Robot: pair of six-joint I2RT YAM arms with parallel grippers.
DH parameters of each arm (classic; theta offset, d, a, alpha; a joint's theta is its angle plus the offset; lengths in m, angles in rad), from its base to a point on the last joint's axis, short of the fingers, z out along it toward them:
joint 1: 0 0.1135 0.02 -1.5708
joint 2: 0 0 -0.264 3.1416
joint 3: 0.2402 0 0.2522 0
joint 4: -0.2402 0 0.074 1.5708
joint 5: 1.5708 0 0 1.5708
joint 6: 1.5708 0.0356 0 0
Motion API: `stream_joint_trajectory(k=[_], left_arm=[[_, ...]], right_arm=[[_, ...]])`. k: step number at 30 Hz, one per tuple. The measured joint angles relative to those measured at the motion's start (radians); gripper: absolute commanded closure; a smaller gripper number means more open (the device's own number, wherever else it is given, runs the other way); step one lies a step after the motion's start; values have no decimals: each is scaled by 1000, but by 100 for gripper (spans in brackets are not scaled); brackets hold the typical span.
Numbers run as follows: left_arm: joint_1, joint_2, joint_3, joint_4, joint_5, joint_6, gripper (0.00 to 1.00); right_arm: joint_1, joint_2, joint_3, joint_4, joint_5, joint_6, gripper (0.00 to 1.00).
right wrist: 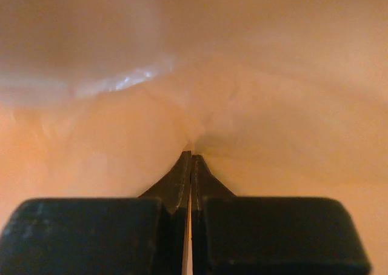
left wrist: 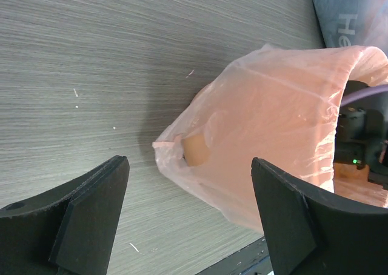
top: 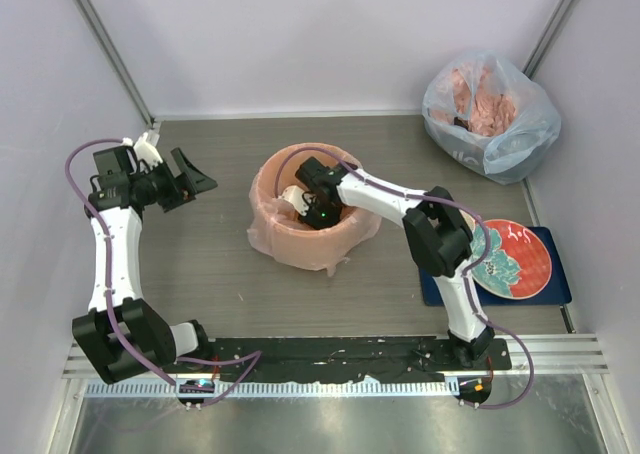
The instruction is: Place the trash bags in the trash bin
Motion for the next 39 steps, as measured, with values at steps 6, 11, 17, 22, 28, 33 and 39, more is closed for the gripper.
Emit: stream_joint_trajectory(k=[6, 11, 17, 22, 28, 33, 39], left_arm=[[6, 23, 24, -23, -4, 8, 14], [28, 48, 53, -37, -4, 12, 14], [50, 57, 86, -48, 0, 19, 13], [51, 57, 128, -57, 28, 41, 12], [52, 66, 206, -66, 61, 69, 12], [51, 66, 221, -66, 84, 87, 12], [21, 89, 266, -70, 108, 115, 16]], right_arm=[[0, 122, 116, -108, 16, -25, 99], [3, 147, 153, -147, 19, -17, 99], [19, 223, 289, -200, 24, 21, 99], [31, 213, 273, -173, 24, 37, 99], [31, 82, 105, -142, 17, 51, 99], [31, -13, 107, -118, -14, 87, 98], [31, -70, 230, -66, -68, 152, 93]])
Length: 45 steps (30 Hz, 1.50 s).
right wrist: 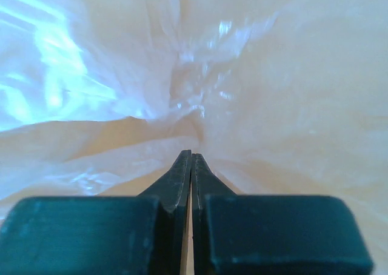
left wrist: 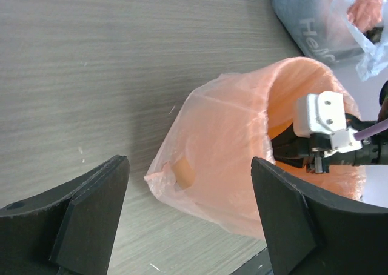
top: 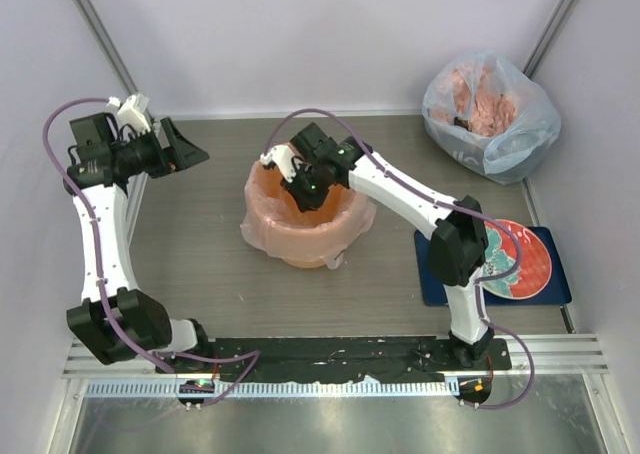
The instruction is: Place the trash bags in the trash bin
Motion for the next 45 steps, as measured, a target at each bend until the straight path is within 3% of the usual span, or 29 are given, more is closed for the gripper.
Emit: stream_joint_trajectory(k=[4, 9, 11, 13, 18, 26, 30, 32, 45], left_arm=[[-109, 41, 146, -50, -15, 93, 18], [-450, 92, 357, -173, -98, 299, 20], [-600, 139, 431, -245, -154, 388, 20], [-700, 182, 459, -293, -208, 440, 20], [-866, 321, 463, -393, -398, 521, 20], [-930, 537, 452, -524, -619, 609, 20], [-935, 597, 439, -559, -696, 636, 21], [-937, 602, 409, -565, -725, 649, 21], [-973, 784, 319, -563, -861, 655, 21]], right_arm=[[-23, -67, 22, 62, -59, 80, 85], [-150, -309, -130, 305, -163, 310, 76], [-259, -414, -177, 389, -150, 386, 74], [-335, -495, -208, 452, -122, 442, 68], [-448, -646, -305, 546, -53, 537, 65], [-523, -681, -427, 540, 0, 575, 54], [-535, -687, -447, 533, 11, 585, 37], [-539, -693, -453, 533, 12, 589, 34], [-559, -700, -456, 533, 11, 590, 30]])
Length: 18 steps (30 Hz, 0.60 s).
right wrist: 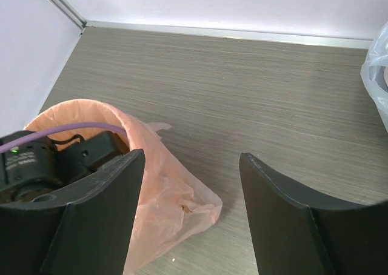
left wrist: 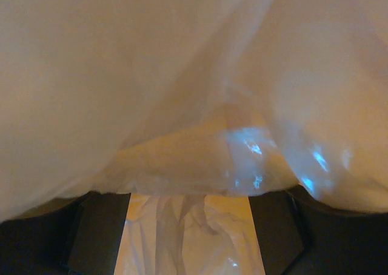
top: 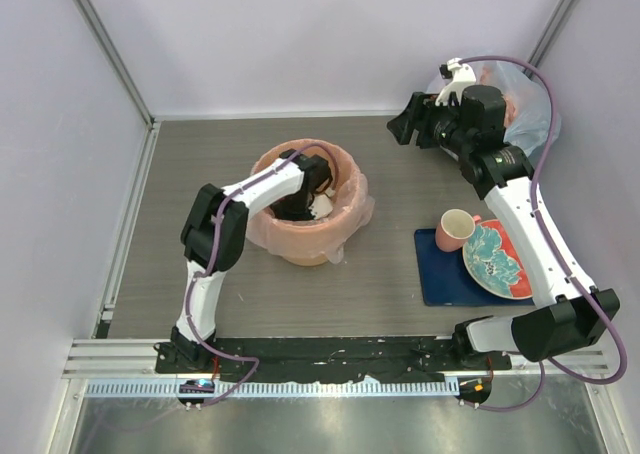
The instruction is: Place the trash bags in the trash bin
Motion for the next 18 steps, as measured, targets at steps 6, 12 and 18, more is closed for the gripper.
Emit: stream_joint_trajectory(k=[6, 12, 18], left_arm=[[-8, 37, -56, 60, -38, 10, 19], [-8, 59, -84, 79, -40, 29, 17], [-10, 71, -84, 85, -40, 31, 11]], right_arm=[[-4, 0, 0, 0, 0, 1, 29], [-4, 2, 0, 0, 0, 1, 29], [-5, 10, 0, 0, 0, 0, 29]])
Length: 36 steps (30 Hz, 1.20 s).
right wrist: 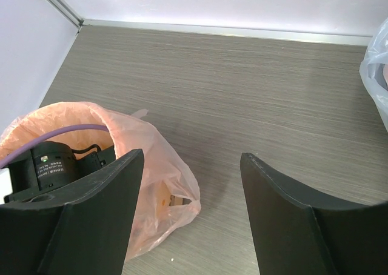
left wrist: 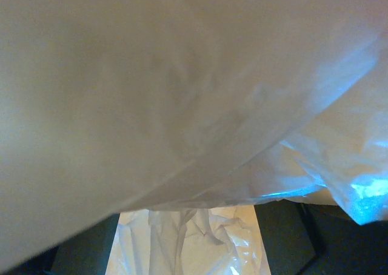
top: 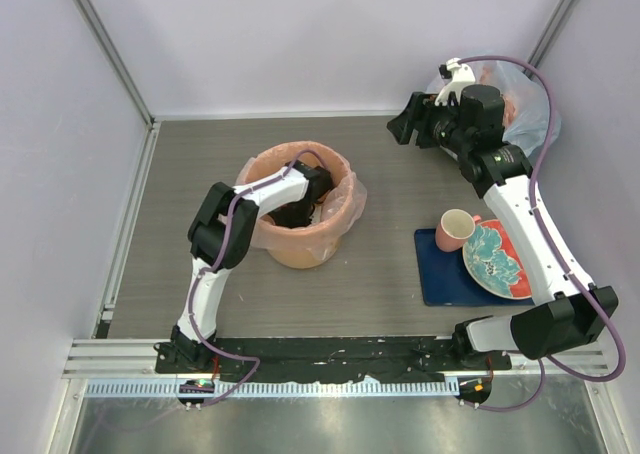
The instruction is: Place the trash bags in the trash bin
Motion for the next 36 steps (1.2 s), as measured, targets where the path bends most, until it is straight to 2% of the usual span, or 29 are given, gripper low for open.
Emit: stream_joint_trajectory(k=[2, 11, 18, 28, 32, 36], left_arm=[[0, 1, -2, 2, 1, 0, 17], [9, -18, -16, 16, 8, -2, 18], [38, -84, -48, 15, 51, -6, 17], [42, -220, -5, -35, 106, -7, 18], [42, -277, 8, -58, 136, -5, 13], [42, -339, 94, -93, 169, -4, 9]], right_arm=[[-1, 1, 0, 0, 0, 0, 29], [-3, 2, 0, -1, 0, 0, 29], [-4, 2, 0, -1, -6, 4, 29], [-4, 2, -10, 0, -32, 11, 29], [-4, 3, -13, -1, -56, 5, 26], [-4, 7, -12, -13, -83, -9, 23]])
